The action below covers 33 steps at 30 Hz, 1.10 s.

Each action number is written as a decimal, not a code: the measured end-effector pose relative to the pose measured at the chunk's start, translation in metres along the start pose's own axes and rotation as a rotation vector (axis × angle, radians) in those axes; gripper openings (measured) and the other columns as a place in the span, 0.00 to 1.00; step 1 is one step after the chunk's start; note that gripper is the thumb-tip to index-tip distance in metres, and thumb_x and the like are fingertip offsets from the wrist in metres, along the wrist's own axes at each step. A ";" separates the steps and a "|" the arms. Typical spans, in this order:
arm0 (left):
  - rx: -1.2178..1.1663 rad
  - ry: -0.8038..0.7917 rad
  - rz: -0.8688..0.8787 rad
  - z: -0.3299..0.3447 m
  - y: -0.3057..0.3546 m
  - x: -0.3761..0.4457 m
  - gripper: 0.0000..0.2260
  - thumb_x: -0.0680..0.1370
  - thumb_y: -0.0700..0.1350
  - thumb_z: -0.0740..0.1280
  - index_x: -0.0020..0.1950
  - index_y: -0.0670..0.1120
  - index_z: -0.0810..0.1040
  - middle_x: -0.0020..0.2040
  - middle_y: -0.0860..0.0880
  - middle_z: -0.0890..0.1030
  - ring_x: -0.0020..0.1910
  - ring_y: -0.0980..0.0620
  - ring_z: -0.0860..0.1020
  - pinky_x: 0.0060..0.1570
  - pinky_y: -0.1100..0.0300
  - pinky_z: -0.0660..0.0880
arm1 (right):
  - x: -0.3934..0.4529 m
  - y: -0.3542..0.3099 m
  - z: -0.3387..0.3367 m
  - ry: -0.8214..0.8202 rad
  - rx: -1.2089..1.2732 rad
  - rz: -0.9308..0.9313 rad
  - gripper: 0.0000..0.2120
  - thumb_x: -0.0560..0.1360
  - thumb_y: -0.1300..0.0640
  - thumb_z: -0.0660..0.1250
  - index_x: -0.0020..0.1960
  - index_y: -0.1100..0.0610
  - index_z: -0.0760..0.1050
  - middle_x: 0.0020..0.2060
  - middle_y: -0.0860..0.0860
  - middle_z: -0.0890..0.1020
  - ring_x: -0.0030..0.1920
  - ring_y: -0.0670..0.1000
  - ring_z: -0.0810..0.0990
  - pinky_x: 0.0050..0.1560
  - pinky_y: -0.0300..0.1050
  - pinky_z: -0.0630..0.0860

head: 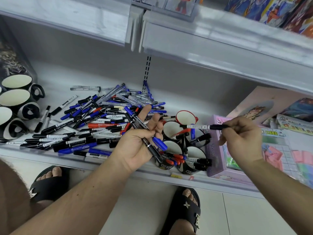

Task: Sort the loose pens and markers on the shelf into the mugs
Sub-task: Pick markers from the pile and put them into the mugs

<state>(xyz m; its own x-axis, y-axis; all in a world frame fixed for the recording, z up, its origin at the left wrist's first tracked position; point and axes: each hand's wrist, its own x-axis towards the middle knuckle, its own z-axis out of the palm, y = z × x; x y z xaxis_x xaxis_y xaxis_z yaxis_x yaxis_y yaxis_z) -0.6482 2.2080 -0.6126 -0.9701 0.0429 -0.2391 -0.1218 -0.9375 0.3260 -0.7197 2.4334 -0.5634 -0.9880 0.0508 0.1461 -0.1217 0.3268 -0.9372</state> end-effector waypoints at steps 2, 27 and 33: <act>0.014 -0.014 -0.002 -0.001 -0.002 0.000 0.31 0.67 0.27 0.55 0.60 0.53 0.79 0.48 0.49 0.82 0.41 0.53 0.80 0.37 0.64 0.74 | -0.006 0.005 0.003 -0.047 0.022 0.037 0.16 0.71 0.80 0.58 0.35 0.62 0.72 0.19 0.49 0.76 0.19 0.46 0.75 0.23 0.32 0.69; 0.568 0.338 0.343 0.037 -0.007 -0.006 0.16 0.70 0.57 0.68 0.41 0.45 0.71 0.24 0.55 0.73 0.28 0.55 0.72 0.28 0.64 0.71 | -0.033 -0.036 0.041 -0.422 0.597 0.372 0.06 0.63 0.66 0.66 0.36 0.56 0.77 0.33 0.60 0.83 0.31 0.56 0.82 0.38 0.47 0.79; 0.513 0.328 0.332 0.049 -0.005 -0.010 0.27 0.59 0.56 0.71 0.48 0.39 0.70 0.28 0.54 0.79 0.33 0.55 0.80 0.35 0.60 0.76 | -0.037 -0.040 0.042 -0.485 0.567 0.301 0.06 0.58 0.59 0.74 0.35 0.52 0.81 0.37 0.59 0.85 0.37 0.55 0.85 0.39 0.45 0.79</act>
<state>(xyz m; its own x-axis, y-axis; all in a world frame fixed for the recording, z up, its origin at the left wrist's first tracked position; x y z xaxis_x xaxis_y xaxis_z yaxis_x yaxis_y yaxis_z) -0.6483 2.2294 -0.5668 -0.8692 -0.4006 -0.2898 0.0081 -0.5976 0.8017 -0.6825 2.3786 -0.5448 -0.9018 -0.3975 -0.1698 0.2548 -0.1717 -0.9516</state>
